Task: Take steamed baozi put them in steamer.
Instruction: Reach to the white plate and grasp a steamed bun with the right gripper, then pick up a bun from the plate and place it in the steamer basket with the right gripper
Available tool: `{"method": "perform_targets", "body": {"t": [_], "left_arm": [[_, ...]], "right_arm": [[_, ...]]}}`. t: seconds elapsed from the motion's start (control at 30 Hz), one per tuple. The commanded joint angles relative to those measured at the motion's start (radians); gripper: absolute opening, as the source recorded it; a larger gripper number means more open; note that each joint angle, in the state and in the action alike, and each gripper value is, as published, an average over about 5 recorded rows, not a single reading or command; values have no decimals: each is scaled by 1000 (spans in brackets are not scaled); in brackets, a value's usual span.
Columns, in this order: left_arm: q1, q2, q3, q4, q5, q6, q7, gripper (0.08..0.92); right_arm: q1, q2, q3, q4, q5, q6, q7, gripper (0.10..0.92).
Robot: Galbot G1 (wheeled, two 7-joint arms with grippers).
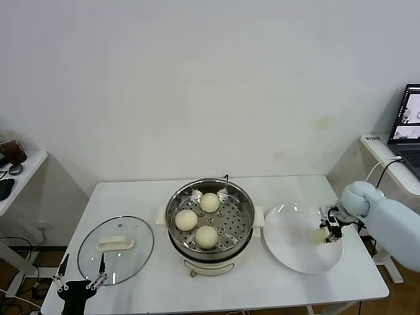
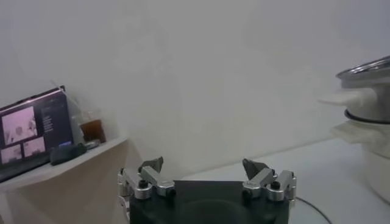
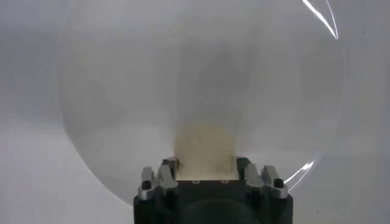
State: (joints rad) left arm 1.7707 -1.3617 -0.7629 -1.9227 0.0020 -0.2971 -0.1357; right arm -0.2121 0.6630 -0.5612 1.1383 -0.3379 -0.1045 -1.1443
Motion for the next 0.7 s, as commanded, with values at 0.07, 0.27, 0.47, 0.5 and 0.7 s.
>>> {"method": "perform_targets", "body": {"t": [0.07,0.27,0.47,0.5,0.7], "left_arm": [[3,-1,3,-7,2,0,0,823],[-12,4,19,-4,2,2,1,823],[-32,9,34,-6,0,7,3,823],[-34,11,35,-6,-1,7,3,823],[-39,23,34,-5,-15,6,4,823]], "right_arm": [[57,-70,-45,93,71,-38,-6,414],[328,-174,-247,252,275,-122,-9,412],[760,-138,-565,389,513,-209,18,423],[825,-118,-613,410,550,-226,25,424],[1067,59,-807,513,783,-345,103,424]]}}
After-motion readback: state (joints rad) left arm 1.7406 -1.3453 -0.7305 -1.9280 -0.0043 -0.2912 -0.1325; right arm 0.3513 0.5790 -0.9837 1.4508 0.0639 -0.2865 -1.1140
